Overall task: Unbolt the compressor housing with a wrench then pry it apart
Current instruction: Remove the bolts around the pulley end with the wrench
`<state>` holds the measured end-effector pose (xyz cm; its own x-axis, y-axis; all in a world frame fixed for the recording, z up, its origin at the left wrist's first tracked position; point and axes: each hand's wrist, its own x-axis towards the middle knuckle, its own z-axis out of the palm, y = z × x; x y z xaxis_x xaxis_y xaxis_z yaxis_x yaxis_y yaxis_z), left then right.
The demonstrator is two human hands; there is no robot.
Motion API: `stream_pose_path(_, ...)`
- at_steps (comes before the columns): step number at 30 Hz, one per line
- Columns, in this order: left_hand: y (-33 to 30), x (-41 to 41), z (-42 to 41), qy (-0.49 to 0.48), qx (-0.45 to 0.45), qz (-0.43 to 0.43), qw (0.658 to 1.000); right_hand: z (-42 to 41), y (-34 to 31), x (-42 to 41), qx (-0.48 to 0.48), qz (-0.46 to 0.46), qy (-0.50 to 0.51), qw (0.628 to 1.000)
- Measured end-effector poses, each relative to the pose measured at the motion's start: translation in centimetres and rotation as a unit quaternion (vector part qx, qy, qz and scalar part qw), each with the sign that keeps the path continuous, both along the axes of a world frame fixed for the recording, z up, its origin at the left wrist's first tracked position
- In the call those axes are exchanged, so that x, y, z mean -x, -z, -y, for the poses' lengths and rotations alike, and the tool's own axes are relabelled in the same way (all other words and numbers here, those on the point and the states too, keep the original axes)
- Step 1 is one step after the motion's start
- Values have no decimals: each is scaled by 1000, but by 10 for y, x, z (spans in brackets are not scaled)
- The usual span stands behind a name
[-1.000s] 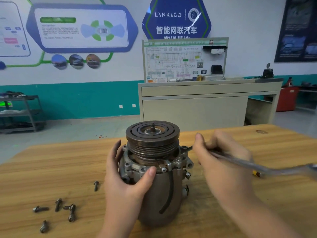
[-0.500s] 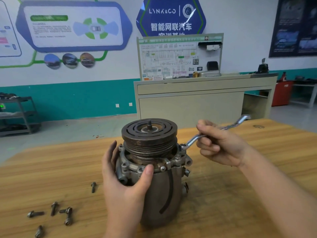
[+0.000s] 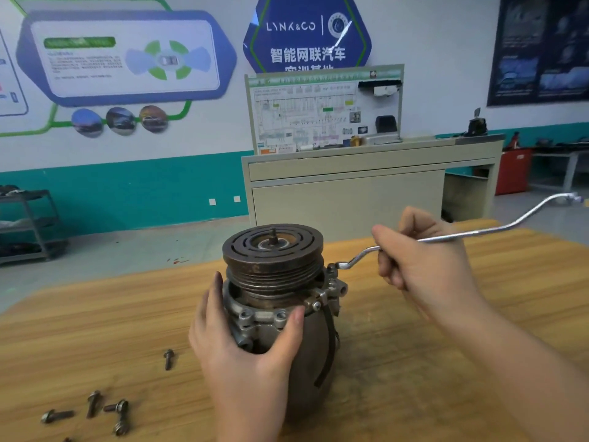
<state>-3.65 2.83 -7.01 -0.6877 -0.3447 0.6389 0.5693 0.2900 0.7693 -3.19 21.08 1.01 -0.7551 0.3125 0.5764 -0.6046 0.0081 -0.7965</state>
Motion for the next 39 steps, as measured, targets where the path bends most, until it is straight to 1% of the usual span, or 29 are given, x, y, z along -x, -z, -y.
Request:
stream_pose_path(2, 0, 0, -3, -16, 6, 12, 1000, 10, 5, -7, -42, -29, 47, 998)
stream_pose_path(4, 0, 2, -3, -20, 2, 21, 1000, 20, 9, -9, -63, -56, 71, 994)
stream_pose_path(7, 1, 4, -1, -14, -9, 28, 999, 30, 12, -7, -104, -74, 126, 984)
stream_pose_path(11, 0, 1, -2, 25, -69, 29, 997, 34, 17, -7, -150, -75, 158, 973)
stream_pose_path(13, -1, -1, -4, 40, -103, 15, 994, 38, 19, -10, -215, -118, 184, 952)
stream_pose_path(15, 0, -2, -6, 44, -117, 3, 992, 43, 20, -14, -310, -142, 224, 913)
stream_pose_path(16, 0, -1, -6, 40, -115, 1, 993, 44, 19, -14, -333, -139, 226, 905)
stream_pose_path(17, 1, 0, -5, 35, -111, 2, 993, 42, 18, -14, -327, -122, 213, 912)
stream_pose_path(18, 2, 2, -4, 31, -108, 2, 994, 36, 16, -12, -292, -98, 185, 933)
stream_pose_path(20, 3, 5, -1, 35, -105, 0, 994, 16, 7, -3, -186, -23, 71, 980)
stream_pose_path(21, 3, 7, 1, 43, -104, -1, 994, 4, 0, 2, -141, 15, -6, 990)
stream_pose_path(22, 3, 9, 3, 54, -103, 0, 993, -9, -7, 9, -102, 52, -96, 989)
stream_pose_path(23, 2, 11, 5, 66, -104, 0, 992, -22, -13, 20, -63, 91, -187, 976)
stream_pose_path(25, 2, 16, 8, 92, -105, 0, 990, -36, -20, 45, -11, 185, -339, 922)
stream_pose_path(27, 2, 20, 12, 112, -102, 2, 989, -36, -16, 69, 53, 259, -459, 848)
stream_pose_path(29, 2, 22, 14, 127, -97, 4, 987, -30, -5, 87, 149, 309, -538, 770)
stream_pose_path(30, 2, 22, 16, 133, -96, 4, 986, -27, -1, 91, 189, 314, -565, 740)
stream_pose_path(31, 2, 23, 18, 140, -94, 3, 986, -26, 1, 92, 231, 301, -577, 723)
stream_pose_path(32, 2, 24, 19, 147, -91, 3, 985, -25, 0, 91, 279, 275, -574, 719)
stream_pose_path(33, 2, 26, 21, 155, -89, 6, 984, -25, -2, 87, 325, 236, -546, 736)
stream_pose_path(34, 1, 27, 22, 163, -87, 8, 983, -25, -3, 81, 354, 189, -486, 776)
stream_pose_path(35, 1, 28, 23, 171, -87, 9, 981, -24, -3, 72, 356, 144, -400, 832)
stream_pose_path(36, 0, 29, 24, 178, -88, 10, 980, -22, 1, 62, 324, 103, -313, 887)
stream_pose_path(37, 0, 29, 25, 183, -87, 11, 979, -19, 7, 52, 266, 67, -246, 930)
stream_pose_path(38, -1, 29, 26, 187, -87, 13, 978, -13, 14, 43, 198, 39, -209, 957)
stream_pose_path(39, -1, 29, 25, 189, -87, 14, 978, -8, 19, 37, 131, 19, -192, 972)
